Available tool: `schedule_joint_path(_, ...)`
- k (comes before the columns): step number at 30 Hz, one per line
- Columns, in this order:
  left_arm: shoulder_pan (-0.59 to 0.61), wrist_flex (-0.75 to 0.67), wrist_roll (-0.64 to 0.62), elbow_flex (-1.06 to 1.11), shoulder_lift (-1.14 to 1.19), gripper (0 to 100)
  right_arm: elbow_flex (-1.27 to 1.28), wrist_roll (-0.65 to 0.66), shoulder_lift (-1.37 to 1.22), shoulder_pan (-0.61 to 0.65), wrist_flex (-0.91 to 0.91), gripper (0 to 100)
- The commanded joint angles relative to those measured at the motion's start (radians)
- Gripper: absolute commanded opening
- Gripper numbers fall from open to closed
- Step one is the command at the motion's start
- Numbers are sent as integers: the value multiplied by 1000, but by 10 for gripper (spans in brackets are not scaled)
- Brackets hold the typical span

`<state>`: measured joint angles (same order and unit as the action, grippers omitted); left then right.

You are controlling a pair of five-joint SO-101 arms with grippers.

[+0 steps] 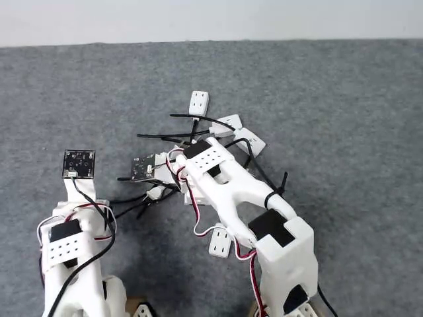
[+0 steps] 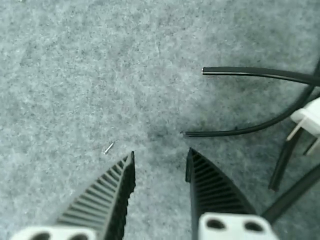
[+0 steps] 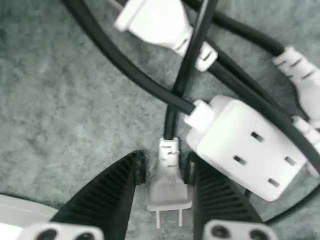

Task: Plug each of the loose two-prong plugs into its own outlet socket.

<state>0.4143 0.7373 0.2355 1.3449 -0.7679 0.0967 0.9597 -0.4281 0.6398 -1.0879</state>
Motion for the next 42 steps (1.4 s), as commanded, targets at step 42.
schedule_joint_path(42, -301, 170, -95, -136, 14, 13, 440, -655, 1363, -93, -177, 8)
